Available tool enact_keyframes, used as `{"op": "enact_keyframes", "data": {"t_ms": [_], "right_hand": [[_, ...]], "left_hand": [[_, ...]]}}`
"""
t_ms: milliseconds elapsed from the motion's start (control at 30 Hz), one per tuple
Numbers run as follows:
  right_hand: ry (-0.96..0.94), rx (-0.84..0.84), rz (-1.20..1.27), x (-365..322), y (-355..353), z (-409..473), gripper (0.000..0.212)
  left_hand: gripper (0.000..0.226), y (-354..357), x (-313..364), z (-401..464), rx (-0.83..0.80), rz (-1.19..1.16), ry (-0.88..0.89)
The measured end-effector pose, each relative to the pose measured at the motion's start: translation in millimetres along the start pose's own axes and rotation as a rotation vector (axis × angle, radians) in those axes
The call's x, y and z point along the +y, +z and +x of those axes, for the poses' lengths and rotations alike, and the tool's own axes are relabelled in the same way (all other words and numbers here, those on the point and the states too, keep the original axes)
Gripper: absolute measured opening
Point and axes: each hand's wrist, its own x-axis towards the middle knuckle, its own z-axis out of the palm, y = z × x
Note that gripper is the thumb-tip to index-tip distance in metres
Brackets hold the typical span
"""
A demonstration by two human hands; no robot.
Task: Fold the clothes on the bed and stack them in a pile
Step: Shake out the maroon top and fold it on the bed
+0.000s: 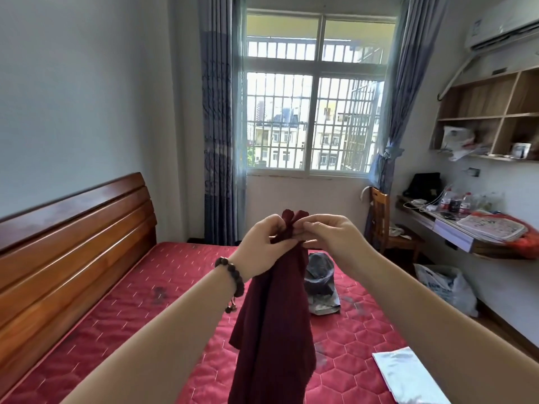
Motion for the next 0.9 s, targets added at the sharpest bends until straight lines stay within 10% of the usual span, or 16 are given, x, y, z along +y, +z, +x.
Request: {"op": "enact_keyframes", "data": {"t_ms": [233,433,900], "right_hand": [[-0.316,-0.199,-0.762,-23,-28,17,0.058],[-0.121,-0.483,-0.75,-41,-25,32,0.028],[-0.146,-0.252,-0.765,-40,-8,42,0.014]], "left_hand": [[0.018,-20,4,4,-0.284,-0.305,-0.125],[0.026,-30,7,9,-0.286,-0.238,-0.088],[0.026,-36,-35,-29,-0.014,0.102,0.067]]}}
